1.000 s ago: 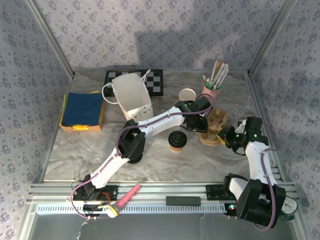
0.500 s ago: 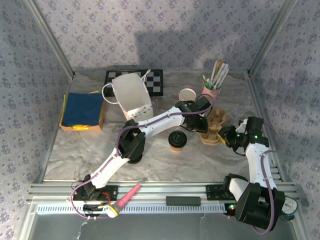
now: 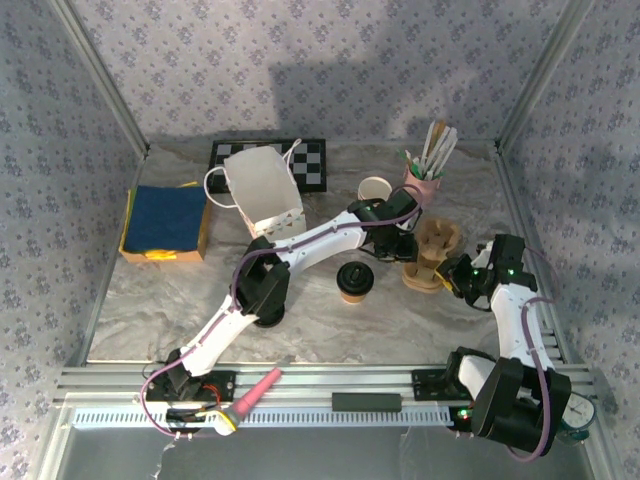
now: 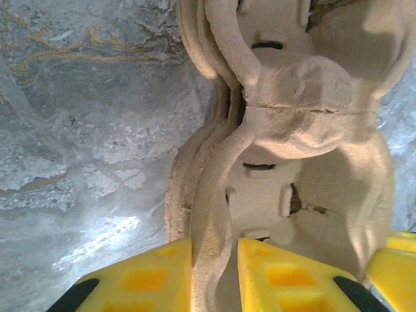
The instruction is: Pack the takeout coffee
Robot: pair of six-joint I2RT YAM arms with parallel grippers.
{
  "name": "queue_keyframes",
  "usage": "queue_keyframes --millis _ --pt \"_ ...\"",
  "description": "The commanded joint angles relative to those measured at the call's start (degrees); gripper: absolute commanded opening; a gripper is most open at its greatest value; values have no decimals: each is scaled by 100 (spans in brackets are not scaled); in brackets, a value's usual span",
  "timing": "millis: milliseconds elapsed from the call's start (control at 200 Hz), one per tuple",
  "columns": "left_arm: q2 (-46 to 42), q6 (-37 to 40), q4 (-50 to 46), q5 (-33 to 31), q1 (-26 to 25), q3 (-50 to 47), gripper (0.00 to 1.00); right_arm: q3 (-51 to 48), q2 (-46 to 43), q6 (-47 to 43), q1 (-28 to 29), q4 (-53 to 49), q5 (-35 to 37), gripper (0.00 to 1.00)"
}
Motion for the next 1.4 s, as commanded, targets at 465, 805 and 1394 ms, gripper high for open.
queue_keyframes --millis 465,805,1394 --pt "-754 -723 1645 1251 82 -985 31 -82 170 -263 27 -121 199 28" --pt "-1010 -1328 2759 1644 213 -1789 34 -78 157 -268 36 -129 205 28" --pt "-957 -1869 3527 1991 250 -2187 36 -73 153 -237 28 -117 189 28"
